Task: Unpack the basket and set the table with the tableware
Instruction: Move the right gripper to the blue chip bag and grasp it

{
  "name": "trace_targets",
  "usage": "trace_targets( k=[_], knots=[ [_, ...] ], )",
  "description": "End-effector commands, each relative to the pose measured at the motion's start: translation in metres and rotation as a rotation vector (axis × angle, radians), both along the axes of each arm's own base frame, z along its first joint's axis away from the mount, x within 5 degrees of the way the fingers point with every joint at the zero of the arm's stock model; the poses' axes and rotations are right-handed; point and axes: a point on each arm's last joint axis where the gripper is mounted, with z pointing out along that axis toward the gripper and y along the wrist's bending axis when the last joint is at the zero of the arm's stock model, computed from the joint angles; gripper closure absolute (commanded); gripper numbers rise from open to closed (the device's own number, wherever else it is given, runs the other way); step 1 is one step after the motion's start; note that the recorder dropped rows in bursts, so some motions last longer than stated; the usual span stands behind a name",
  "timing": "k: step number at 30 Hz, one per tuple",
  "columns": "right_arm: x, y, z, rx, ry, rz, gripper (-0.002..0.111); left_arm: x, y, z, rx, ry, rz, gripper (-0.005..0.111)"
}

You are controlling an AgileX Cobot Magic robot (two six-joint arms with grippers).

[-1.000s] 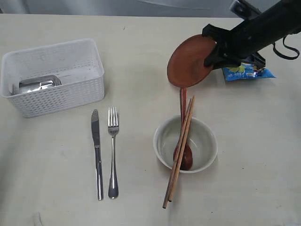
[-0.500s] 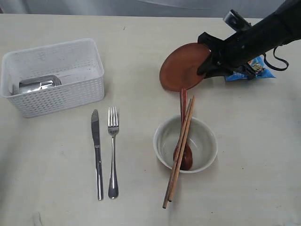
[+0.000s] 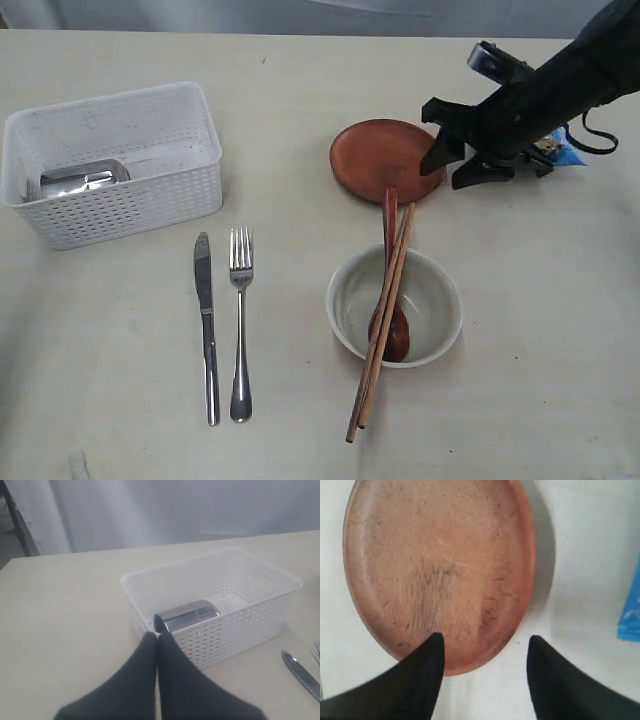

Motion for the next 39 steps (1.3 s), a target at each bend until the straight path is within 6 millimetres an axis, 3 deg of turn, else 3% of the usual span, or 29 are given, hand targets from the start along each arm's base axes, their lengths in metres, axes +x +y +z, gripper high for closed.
trace_targets(
  k=[1,5,9,12,22,27,37,39],
  knots=[
    [0.005,-0.009,0.023,-0.09,-0.081,0.045,0.059,0.0,0.0,0.0,0.001,-0.011,-0.006,0.107],
    [0.01,-0.018,0.048,-0.204,-0.115,0.022,0.058,0.0,0.0,0.0,0.001,-0.011,-0.006,0.107],
    [0.013,-0.034,0.06,-0.38,-0.114,-0.02,0.041,0.0,0.0,0.0,0.001,-0.011,-0.006,0.107],
    [0.014,-0.042,0.06,-0.466,-0.113,-0.022,0.033,0.0,0.0,0.0,0.001,-0.011,-0.006,0.107],
    [0.028,-0.041,0.034,-0.454,-0.154,-0.062,0.034,0.0,0.0,0.0,0.001,-0.011,-0.006,0.107],
    [0.034,-0.04,0.022,-0.457,-0.177,-0.056,0.047,0.0,0.0,0.0,0.001,-0.011,-0.006,0.107],
    [0.037,-0.039,0.012,-0.474,-0.203,0.007,0.104,0.0,0.0,0.0,0.001,-0.011,-0.006,0.107],
    [0.037,-0.039,0.012,-0.474,-0.201,0.009,0.109,0.0,0.0,0.0,0.001,-0.011,-0.006,0.107]
  ],
)
